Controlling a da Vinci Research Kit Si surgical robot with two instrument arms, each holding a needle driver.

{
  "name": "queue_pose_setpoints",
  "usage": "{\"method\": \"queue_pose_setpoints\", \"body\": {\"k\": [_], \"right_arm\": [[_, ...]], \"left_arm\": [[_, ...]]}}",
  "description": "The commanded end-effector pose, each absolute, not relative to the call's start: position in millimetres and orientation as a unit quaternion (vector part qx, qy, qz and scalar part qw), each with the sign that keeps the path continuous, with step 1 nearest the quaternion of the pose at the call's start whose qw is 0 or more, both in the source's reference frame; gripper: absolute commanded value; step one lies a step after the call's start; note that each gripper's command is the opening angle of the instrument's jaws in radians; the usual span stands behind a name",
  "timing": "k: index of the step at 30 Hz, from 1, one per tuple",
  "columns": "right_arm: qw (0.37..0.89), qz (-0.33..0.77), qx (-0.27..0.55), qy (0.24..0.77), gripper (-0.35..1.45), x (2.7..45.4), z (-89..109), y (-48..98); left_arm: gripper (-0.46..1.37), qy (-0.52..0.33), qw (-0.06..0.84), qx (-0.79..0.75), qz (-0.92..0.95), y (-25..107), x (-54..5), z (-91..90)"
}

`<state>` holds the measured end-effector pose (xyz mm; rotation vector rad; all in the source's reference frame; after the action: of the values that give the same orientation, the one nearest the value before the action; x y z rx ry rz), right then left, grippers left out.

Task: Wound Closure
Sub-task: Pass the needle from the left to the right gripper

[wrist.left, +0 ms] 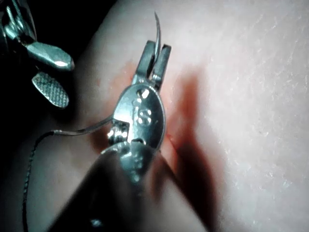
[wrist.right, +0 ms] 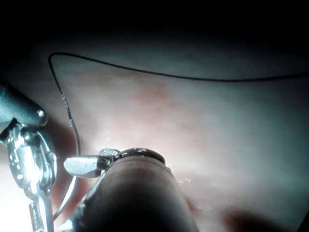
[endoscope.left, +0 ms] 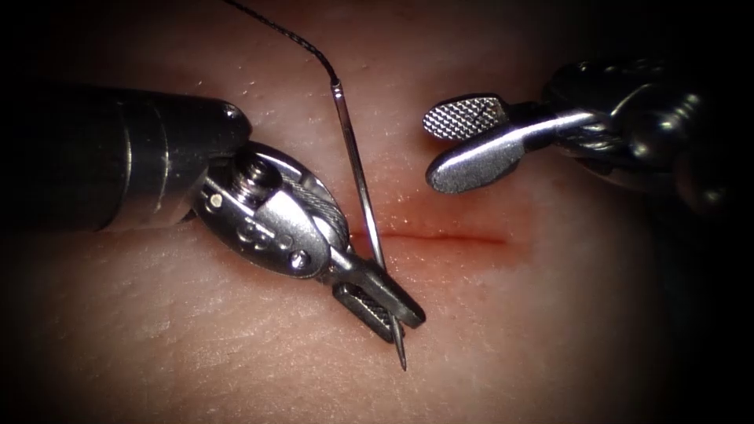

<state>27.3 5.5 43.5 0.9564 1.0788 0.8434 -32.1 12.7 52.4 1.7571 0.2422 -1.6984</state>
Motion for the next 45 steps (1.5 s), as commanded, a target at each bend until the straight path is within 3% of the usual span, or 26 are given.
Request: {"method": "queue_pose_setpoints", "body": {"k": [1, 15, 30, 36, 42, 43, 44, 45], "right_arm": [[0.668, 0.375, 0.429, 0.478, 0.75, 27.5, 43.6, 5.5], [0.653, 0.406, 0.446, 0.458, 0.59, 28.1, 45.6, 4.5], [0.630, 0.421, 0.439, 0.483, 0.47, 29.3, 46.1, 4.3], [0.631, 0.425, 0.434, 0.483, 0.08, 29.4, 46.0, 4.3], [0.631, 0.426, 0.432, 0.483, -0.03, 29.7, 46.1, 4.2], [0.631, 0.426, 0.431, 0.483, -0.13, 29.7, 46.1, 4.2], [0.632, 0.426, 0.431, 0.483, -0.35, 29.7, 46.1, 4.2], [0.632, 0.428, 0.429, 0.483, -0.35, 29.7, 46.1, 4.2]], "left_arm": [[-0.35, 0.092, 0.341, 0.672, -0.651, 12.7, -32.2, 52.3], [-0.35, 0.071, 0.357, 0.667, -0.650, 12.7, -32.6, 51.1], [-0.35, 0.059, 0.359, 0.664, -0.653, 12.7, -33.2, 50.8], [-0.35, 0.062, 0.351, 0.662, -0.659, 12.7, -33.4, 50.8], [-0.35, 0.062, 0.350, 0.662, -0.660, 12.8, -33.7, 50.8], [-0.35, 0.062, 0.350, 0.662, -0.660, 12.8, -33.8, 50.8], [-0.35, 0.064, 0.348, 0.661, -0.661, 12.8, -33.8, 50.8], [-0.35, 0.064, 0.348, 0.661, -0.661, 12.8, -33.8, 50.8]]}}
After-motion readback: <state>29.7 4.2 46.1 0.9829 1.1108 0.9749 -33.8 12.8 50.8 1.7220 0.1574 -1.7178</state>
